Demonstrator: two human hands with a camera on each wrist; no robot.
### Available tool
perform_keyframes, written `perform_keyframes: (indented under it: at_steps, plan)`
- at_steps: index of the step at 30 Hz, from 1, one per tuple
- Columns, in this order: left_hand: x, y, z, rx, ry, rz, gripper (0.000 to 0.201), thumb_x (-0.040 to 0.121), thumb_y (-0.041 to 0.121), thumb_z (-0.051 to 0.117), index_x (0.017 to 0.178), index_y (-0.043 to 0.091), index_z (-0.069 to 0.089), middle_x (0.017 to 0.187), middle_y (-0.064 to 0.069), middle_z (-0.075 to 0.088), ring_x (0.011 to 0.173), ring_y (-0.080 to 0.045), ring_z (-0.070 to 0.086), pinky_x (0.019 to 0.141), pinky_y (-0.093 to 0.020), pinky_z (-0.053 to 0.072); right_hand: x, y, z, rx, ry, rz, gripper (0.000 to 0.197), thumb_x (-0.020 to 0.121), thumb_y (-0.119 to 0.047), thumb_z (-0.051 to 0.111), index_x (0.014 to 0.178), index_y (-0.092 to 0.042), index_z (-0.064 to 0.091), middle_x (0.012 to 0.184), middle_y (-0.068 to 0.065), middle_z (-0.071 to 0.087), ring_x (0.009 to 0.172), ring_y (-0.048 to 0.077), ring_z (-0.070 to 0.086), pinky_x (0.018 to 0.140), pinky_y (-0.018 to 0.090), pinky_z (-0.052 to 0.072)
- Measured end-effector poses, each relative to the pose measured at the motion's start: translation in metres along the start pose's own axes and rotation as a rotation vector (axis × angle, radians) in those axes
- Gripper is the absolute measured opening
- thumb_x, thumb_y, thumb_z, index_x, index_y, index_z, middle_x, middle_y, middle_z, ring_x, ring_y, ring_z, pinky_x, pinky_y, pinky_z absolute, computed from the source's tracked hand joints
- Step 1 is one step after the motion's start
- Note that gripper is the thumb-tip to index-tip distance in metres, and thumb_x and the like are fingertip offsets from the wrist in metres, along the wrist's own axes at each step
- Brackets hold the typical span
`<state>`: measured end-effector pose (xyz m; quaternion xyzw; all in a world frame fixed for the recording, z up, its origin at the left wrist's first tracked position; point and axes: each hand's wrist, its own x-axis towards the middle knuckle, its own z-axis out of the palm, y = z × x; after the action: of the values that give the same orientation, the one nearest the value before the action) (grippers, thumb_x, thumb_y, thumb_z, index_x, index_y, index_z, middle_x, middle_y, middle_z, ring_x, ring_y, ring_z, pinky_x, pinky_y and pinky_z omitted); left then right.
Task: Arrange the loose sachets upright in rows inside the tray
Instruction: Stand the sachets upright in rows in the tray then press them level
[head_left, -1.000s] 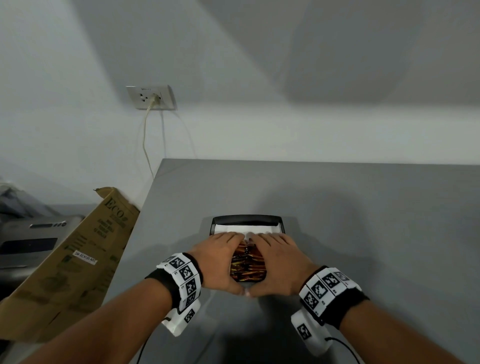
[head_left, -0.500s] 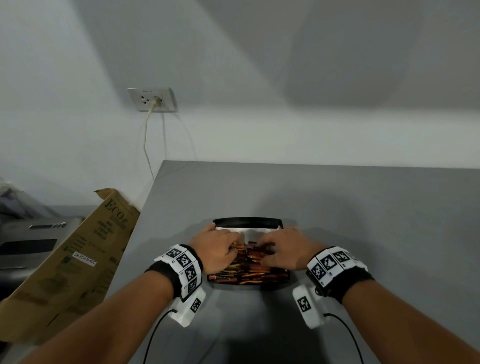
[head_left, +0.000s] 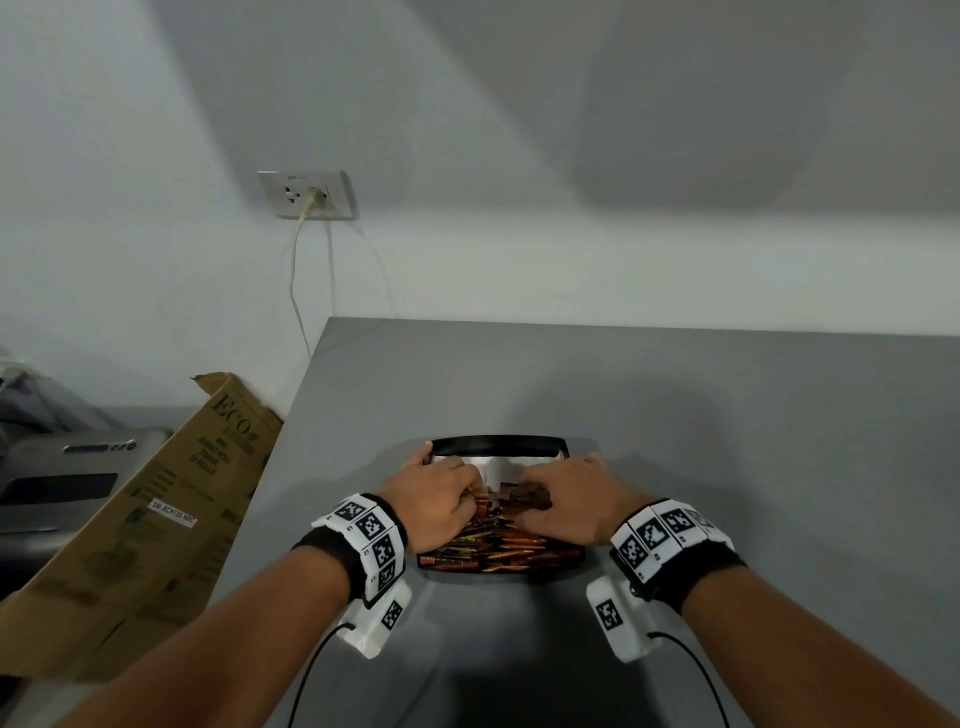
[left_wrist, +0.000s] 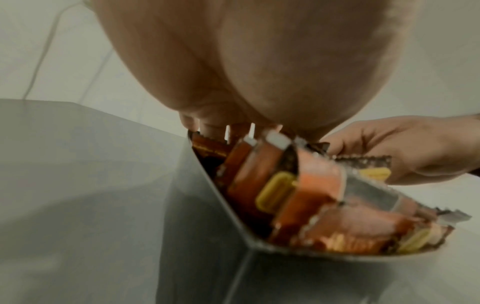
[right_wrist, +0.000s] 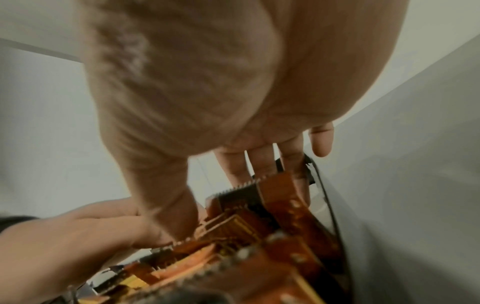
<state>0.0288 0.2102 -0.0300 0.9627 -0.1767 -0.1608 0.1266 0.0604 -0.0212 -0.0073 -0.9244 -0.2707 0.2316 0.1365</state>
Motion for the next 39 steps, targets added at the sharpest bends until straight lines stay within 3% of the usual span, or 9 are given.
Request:
perform_keyframes:
  at_steps: [13, 18, 22, 26, 29, 32, 34, 36, 39]
  plan:
    - [-0.005, 0.005, -0.006, -0.052, 0.035, 0.028, 0.026, 0.095, 0.032, 0.038, 0.114, 0.027, 0.055, 0.103, 0.011, 0.067, 0.108, -0.011, 0.06, 0.123, -0.044, -0.001, -0.004, -0.006, -0.003, -0.091, 0.108, -0.04, 0.027, 0.093, -0.032, 0.053, 0.119, -0.034, 0.057, 0.106, -0.01, 0.067, 0.104, 0.015, 0.061, 0.105, 0.041, 0.03]
    - [-0.006, 0.003, -0.003, -0.056, 0.041, 0.034, 0.02, 0.091, 0.037, 0.038, 0.102, 0.029, 0.054, 0.104, 0.012, 0.063, 0.11, -0.011, 0.055, 0.121, -0.049, 0.009, -0.016, -0.003, -0.023, 0.167, 0.184, -0.005, 0.019, 0.09, -0.032, 0.063, 0.108, -0.028, 0.063, 0.095, -0.008, 0.069, 0.088, 0.012, 0.064, 0.091, 0.038, 0.051]
    - [-0.006, 0.011, -0.011, -0.164, 0.114, -0.03, 0.047, 0.088, 0.063, 0.042, 0.121, 0.031, 0.052, 0.116, 0.012, 0.06, 0.114, -0.009, 0.053, 0.119, -0.038, 0.016, -0.023, -0.001, -0.032, 0.47, 0.22, 0.084, 0.013, 0.093, -0.026, 0.064, 0.106, -0.024, 0.065, 0.098, -0.004, 0.07, 0.09, 0.011, 0.066, 0.086, 0.038, 0.056]
    - [-0.005, 0.033, -0.031, -0.867, 0.241, -0.066, 0.072, 0.072, 0.069, 0.068, 0.128, 0.026, 0.053, 0.121, 0.01, 0.066, 0.113, -0.005, 0.061, 0.103, -0.029, 0.043, -0.021, -0.008, -0.033, 0.876, 0.312, 0.087, 0.025, 0.08, -0.036, 0.071, 0.103, -0.027, 0.066, 0.098, 0.002, 0.075, 0.093, 0.02, 0.072, 0.09, 0.047, 0.056]
    - [0.001, 0.054, -0.04, -1.399, 0.296, -0.121, 0.076, 0.067, 0.043, 0.086, 0.127, 0.012, 0.053, 0.122, -0.007, 0.069, 0.108, -0.018, 0.068, 0.096, -0.036, 0.053, -0.018, -0.023, -0.035, 1.333, 0.28, 0.038, 0.019, 0.092, -0.018, 0.067, 0.11, -0.012, 0.065, 0.098, 0.01, 0.074, 0.086, 0.025, 0.07, 0.078, 0.042, 0.057]
    - [0.006, 0.072, -0.046, -1.802, 0.279, -0.142, 0.055, 0.07, 0.022, 0.08, 0.119, 0.003, 0.063, 0.108, -0.018, 0.07, 0.094, -0.03, 0.069, 0.086, -0.043, 0.056, -0.021, -0.044, -0.038, 1.55, 0.216, -0.014, 0.019, 0.099, -0.012, 0.058, 0.115, -0.003, 0.063, 0.1, 0.013, 0.072, 0.086, 0.022, 0.07, 0.075, 0.035, 0.056]
    - [0.007, 0.081, -0.05, -1.956, 0.238, -0.159, 0.036, 0.072, 0.014, 0.072, 0.105, 0.002, 0.068, 0.097, -0.019, 0.068, 0.083, -0.031, 0.069, 0.076, -0.041, 0.058, -0.018, -0.049, -0.034, 1.413, 0.208, -0.007, 0.021, 0.1, -0.019, 0.057, 0.118, -0.009, 0.064, 0.105, 0.008, 0.074, 0.093, 0.02, 0.072, 0.083, 0.035, 0.057]
    - [0.008, 0.083, -0.052, -2.023, 0.238, -0.197, 0.036, 0.07, 0.011, 0.066, 0.104, 0.0, 0.065, 0.093, -0.019, 0.067, 0.078, -0.03, 0.069, 0.069, -0.038, 0.058, -0.018, -0.048, -0.036, 0.957, 0.278, 0.016, 0.027, 0.099, -0.036, 0.056, 0.121, -0.021, 0.063, 0.113, 0.001, 0.069, 0.098, 0.014, 0.069, 0.09, 0.033, 0.055]
    - [0.005, 0.08, -0.053, -2.058, 0.195, -0.207, 0.039, 0.073, 0.009, 0.062, 0.109, -0.005, 0.062, 0.094, -0.02, 0.068, 0.08, -0.03, 0.069, 0.069, -0.038, 0.059, -0.029, -0.041, -0.05, 0.592, 0.445, -0.003, 0.062, 0.084, -0.046, 0.072, 0.139, -0.031, 0.048, 0.132, -0.008, 0.042, 0.116, 0.005, 0.051, 0.098, 0.026, 0.045]
